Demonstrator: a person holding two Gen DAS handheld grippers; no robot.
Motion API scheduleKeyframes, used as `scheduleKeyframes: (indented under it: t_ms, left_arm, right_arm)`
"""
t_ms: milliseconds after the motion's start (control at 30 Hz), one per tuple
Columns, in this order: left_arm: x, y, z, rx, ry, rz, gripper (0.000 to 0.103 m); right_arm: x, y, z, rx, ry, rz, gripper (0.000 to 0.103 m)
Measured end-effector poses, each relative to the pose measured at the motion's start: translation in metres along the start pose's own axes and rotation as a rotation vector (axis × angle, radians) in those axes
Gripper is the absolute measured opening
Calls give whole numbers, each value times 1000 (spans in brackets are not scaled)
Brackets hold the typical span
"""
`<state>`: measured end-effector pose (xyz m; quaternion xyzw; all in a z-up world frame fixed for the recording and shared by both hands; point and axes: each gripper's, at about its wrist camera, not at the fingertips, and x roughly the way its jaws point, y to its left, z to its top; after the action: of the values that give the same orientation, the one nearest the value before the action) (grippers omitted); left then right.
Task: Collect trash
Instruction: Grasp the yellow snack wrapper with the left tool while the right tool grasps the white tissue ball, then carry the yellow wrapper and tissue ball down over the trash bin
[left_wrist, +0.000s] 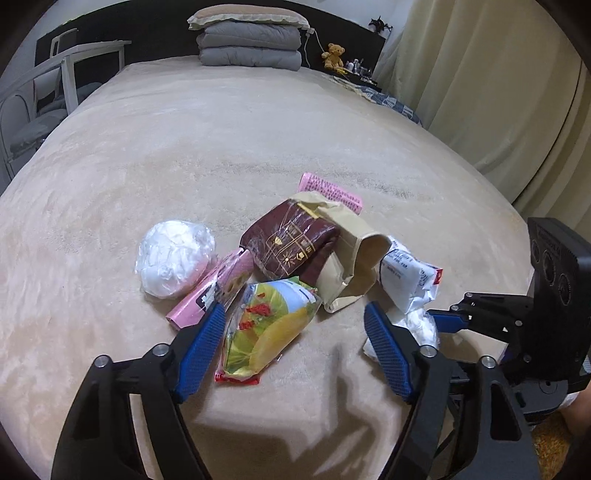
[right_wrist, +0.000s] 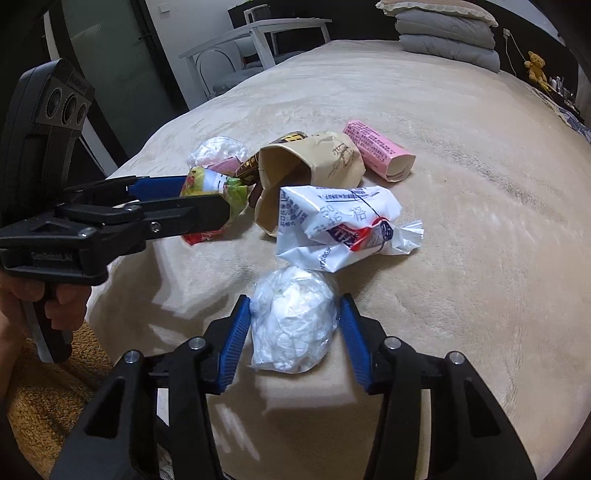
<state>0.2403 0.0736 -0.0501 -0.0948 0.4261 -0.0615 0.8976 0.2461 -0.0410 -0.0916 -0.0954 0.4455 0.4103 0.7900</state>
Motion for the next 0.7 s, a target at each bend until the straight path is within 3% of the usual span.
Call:
scheduleKeyframes:
  t_ms: [100,400,700]
  left_arm:
    - [9,-4,-1,41,31,63,44]
    - [-1,-20,-9,109,-9,80,39]
    - [-21,-22,-27,15,-46,44,39]
  right_arm:
    - [-2,0,0,-7,-1,-2,47]
    - [-16,8,-6,10,-23,38,46]
    - [-33,9,-18,42,-54,56,46]
